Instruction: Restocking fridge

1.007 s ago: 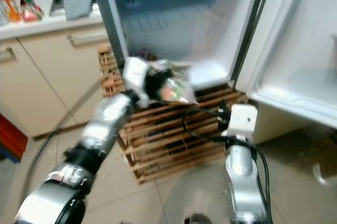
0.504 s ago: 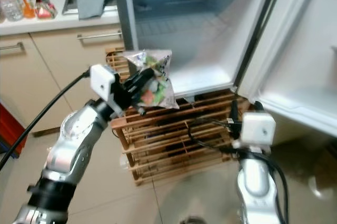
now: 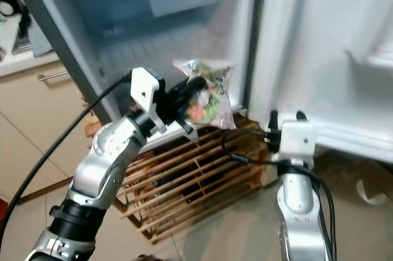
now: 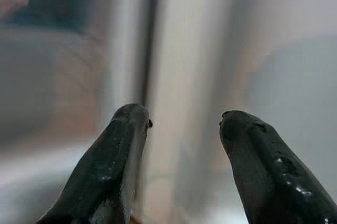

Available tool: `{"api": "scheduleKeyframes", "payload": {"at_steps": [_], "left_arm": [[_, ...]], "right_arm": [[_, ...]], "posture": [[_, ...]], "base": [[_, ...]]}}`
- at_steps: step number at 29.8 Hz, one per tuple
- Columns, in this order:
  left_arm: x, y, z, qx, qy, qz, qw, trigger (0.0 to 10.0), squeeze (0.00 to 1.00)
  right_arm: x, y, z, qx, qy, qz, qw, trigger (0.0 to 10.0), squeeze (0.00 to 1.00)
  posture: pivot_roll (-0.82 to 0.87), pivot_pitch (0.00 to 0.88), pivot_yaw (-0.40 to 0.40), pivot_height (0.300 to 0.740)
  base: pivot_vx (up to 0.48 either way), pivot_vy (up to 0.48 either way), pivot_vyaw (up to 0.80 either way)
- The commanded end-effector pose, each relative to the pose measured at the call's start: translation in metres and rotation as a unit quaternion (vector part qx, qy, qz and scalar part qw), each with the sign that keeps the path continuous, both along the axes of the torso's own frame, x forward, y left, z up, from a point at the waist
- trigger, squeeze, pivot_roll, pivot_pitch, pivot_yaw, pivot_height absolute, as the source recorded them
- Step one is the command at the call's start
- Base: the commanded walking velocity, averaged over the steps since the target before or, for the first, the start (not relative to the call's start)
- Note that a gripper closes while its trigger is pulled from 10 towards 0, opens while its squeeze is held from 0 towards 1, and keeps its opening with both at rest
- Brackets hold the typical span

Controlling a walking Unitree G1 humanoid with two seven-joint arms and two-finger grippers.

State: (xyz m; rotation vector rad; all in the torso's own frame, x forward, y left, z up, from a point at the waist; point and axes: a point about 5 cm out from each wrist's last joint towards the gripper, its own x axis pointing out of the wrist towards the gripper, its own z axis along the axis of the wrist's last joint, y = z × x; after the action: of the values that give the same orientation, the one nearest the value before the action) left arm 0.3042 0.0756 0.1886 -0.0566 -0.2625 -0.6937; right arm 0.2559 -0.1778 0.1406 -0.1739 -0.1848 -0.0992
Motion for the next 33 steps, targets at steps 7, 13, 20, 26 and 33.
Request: {"api": "scheduleKeyframes", "payload": {"at_steps": [7, 13, 20, 26, 33], "left_arm": [[-0.003, -0.002, -0.003, 0.004, 0.01, 0.012, 1.0, 10.0, 0.0], [-0.002, -0.01, -0.017, 0.025, 0.054, 0.003, 0.998, 10.0, 0.0], [0.016, -0.027, -0.04, 0.031, 0.1, 0.013, 0.994, 10.0, 0.0], [0.041, -0.03, -0.058, 0.015, 0.149, 0.061, 0.987, 10.0, 0.0], [0.061, -0.027, -0.061, 0.017, 0.165, 0.109, 0.98, 10.0, 0.0]], "right_arm": [[-0.017, 0.006, -0.017, -0.002, 0.04, 0.038, 0.998, 10.0, 0.0], [-0.022, -0.003, -0.024, 0.005, 0.057, 0.025, 0.998, 10.0, 0.0], [-0.023, 0.002, -0.025, 0.004, 0.064, 0.039, 0.997, 10.0, 0.0], [-0.018, 0.005, -0.021, 0.003, 0.065, 0.06, 0.996, 10.0, 0.0], [-0.034, 0.008, -0.022, 0.007, 0.085, 0.06, 0.995, 10.0, 0.0]], "posture": [[-0.18, 0.0, 0.058, 0.74], [-0.18, 0.0, 0.063, 0.74], [-0.2, 0.0, 0.056, 0.74], [-0.22, 0.0, 0.042, 0.74], [-0.28, 0.047, 0.012, 0.74]], "base": [[0.0, 0.0, 0.15], [0.0, 0.0, 0.09], [0.0, 0.0, 0.0], [0.0, 0.0, 0.0], [0.0, 0.0, 0.0]]}}
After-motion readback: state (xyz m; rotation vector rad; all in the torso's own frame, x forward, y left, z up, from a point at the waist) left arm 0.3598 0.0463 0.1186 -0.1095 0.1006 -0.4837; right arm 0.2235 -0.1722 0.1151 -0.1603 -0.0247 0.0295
